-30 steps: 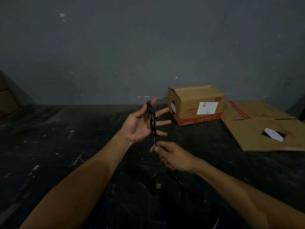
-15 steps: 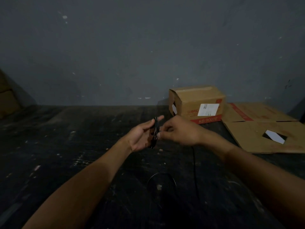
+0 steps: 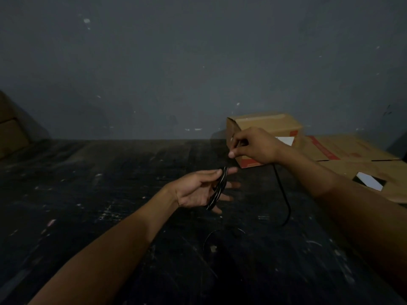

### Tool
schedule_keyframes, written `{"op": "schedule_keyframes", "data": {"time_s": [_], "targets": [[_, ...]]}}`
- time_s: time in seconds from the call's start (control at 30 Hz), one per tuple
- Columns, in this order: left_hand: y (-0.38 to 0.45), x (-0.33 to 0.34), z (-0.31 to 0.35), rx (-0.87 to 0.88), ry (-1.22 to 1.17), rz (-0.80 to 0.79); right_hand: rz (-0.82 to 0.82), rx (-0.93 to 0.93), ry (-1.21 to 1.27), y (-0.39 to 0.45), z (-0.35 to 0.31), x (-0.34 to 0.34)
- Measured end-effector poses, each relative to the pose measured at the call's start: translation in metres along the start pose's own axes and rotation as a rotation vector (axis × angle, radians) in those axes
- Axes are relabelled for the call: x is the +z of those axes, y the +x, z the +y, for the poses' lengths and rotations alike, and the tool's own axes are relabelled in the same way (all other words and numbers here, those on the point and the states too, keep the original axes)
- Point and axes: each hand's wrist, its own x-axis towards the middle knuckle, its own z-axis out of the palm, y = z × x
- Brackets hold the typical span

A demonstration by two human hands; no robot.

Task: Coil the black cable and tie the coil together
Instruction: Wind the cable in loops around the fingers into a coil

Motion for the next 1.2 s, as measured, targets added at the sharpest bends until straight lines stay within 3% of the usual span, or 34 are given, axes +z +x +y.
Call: {"op": "schedule_keyframes", "data": {"time_s": [0.33,0.47,0.8,1.07,1.2], "targets": [[-0.001,0.017,0.016,0.163,-0.131,-0.235,-0.010,0.148,0.555,-0.041,0.036,0.066],[-0.002,0.023,0.033,0.267,-0.193,-0.269,-0.085,0.197,0.536,-0.055,0.032,0.112],[0.001,0.015,0.040,0.347,-0.203,-0.072,-0.188,0.152,0.550,-0.061,0.003,0.140],[0.000,-0.009,0.034,0.316,-0.167,0.165,-0.185,0.035,0.327,-0.060,-0.027,0.105],[-0.003,-0.016,0.025,0.284,-0.220,0.202,-0.162,0.093,0.306,-0.053,-0.038,0.077]]}}
